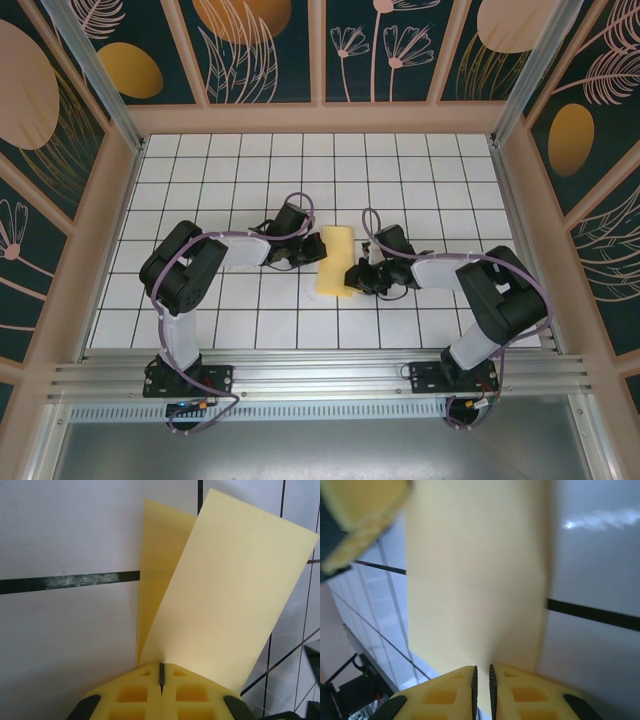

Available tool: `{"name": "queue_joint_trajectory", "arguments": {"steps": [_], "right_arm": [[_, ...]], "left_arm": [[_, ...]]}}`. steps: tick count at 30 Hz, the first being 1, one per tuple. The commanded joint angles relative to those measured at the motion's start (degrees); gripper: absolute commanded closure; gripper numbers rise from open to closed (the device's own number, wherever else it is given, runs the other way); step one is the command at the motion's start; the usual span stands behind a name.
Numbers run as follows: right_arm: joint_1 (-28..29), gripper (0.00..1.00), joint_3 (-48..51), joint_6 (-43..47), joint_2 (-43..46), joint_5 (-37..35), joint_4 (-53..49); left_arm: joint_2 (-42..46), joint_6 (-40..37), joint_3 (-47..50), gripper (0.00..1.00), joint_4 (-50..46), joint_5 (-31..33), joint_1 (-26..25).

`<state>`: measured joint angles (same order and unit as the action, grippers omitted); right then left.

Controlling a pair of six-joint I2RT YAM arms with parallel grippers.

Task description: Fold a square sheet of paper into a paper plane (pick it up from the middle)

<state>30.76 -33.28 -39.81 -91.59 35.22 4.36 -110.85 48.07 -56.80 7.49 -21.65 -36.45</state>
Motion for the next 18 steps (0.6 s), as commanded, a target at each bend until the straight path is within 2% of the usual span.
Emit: {"name": "queue_joint_trajectory", "arguments": {"steps": [1, 10, 14, 18], "right_arm": [[0.26, 0.82, 0.99, -0.45, -0.98, -1.81, -0.98], [1.70, 0.82, -0.93, -0.71, 5.40, -0.92, -3.58], [2.90, 0.82, 0.31, -1.48, 4.43, 0.53, -1.23], [3.36, 0.82, 1.20, -1.23, 1.92, -1.33, -1.59]], "left_arm": [[-2.53, -1.05, 0.73, 1.00, -3.11, 1.70, -0.47], [-2.51, -1.09, 0.72, 1.00, -3.34, 1.77, -0.47], [-2.52, -1.05, 0.73, 1.00, -3.31, 1.71, -0.60], [-2.33, -1.05, 2.08, 1.00, -3.18, 1.70, -0.54]]}}
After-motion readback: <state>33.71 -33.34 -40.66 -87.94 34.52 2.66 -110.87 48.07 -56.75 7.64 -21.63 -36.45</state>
